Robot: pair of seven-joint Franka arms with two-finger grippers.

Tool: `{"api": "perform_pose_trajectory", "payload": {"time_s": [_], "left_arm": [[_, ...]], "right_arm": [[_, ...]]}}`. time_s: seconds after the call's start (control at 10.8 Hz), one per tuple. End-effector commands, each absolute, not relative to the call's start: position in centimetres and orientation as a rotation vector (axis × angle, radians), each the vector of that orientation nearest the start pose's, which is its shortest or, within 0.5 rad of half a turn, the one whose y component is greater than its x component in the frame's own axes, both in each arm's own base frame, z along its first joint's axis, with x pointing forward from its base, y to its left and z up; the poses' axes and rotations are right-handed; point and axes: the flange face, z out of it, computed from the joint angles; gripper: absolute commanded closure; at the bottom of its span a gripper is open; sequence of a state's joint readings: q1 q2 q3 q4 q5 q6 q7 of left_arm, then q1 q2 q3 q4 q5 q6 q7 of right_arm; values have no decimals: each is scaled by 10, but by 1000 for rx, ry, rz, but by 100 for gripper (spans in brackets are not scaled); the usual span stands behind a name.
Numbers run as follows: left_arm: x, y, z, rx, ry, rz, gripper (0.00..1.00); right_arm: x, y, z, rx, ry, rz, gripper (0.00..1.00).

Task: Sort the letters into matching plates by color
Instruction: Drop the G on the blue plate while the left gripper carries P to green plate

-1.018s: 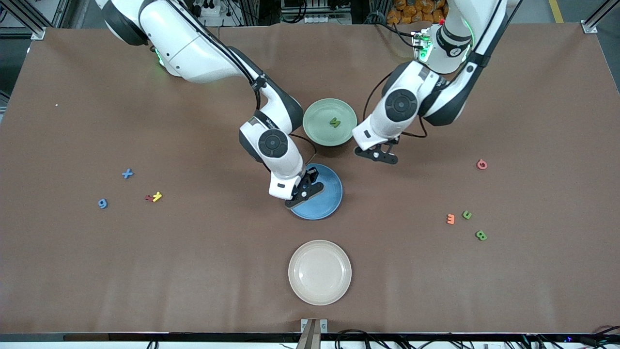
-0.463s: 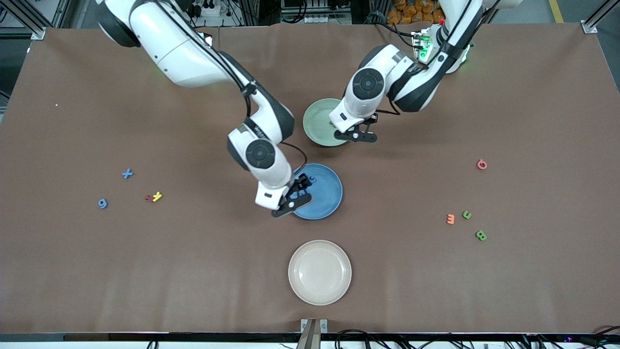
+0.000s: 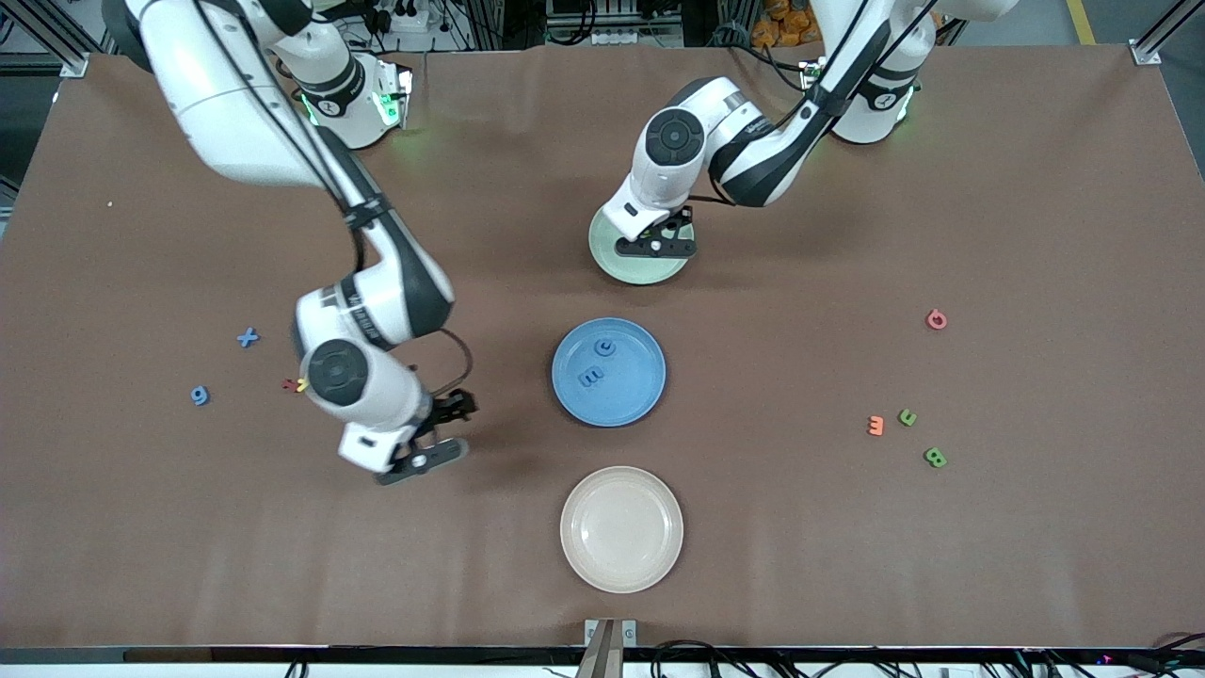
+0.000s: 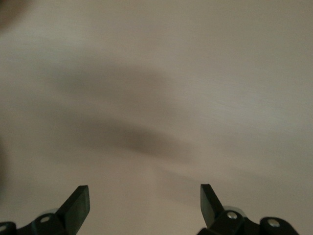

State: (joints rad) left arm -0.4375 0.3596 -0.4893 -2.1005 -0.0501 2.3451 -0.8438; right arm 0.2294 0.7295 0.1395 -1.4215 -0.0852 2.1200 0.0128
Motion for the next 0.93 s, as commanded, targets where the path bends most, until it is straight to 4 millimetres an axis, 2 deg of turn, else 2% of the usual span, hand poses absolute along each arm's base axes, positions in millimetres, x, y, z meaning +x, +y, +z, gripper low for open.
{"api": "perform_pose_trajectory", "payload": {"time_s": [0.0, 0.19, 0.28, 0.37, 0.46, 0.56, 0.65, 0.74, 0.83], "left_arm": [[339, -471, 227, -3229, -22, 314, 100], [335, -475, 210, -3223, -35, 302, 98], [334, -476, 205, -3212, -31, 282, 87], [334, -476, 201, -3210, -24, 259, 80], [334, -477, 200, -3209, -28, 244, 77], [334, -476, 199, -3207, -31, 243, 70], [334, -476, 200, -3206, -43, 242, 54], [334, -477, 200, -3207, -40, 238, 1], [337, -475, 202, -3207, -27, 218, 0]], "right_arm": [[696, 157, 288, -3145, -462, 82, 0], [700, 94, 293, -3189, -324, 90, 0], [700, 68, 294, -3201, -263, 99, 0], [695, 38, 298, -3207, -181, 106, 0], [689, 4, 304, -3216, -107, 114, 0], [685, -20, 306, -3225, -48, 119, 0], [679, -41, 306, -3229, 13, 130, 0], [668, -66, 306, -3190, 118, 125, 0], [653, -90, 305, -3165, 209, 95, 0]]}}
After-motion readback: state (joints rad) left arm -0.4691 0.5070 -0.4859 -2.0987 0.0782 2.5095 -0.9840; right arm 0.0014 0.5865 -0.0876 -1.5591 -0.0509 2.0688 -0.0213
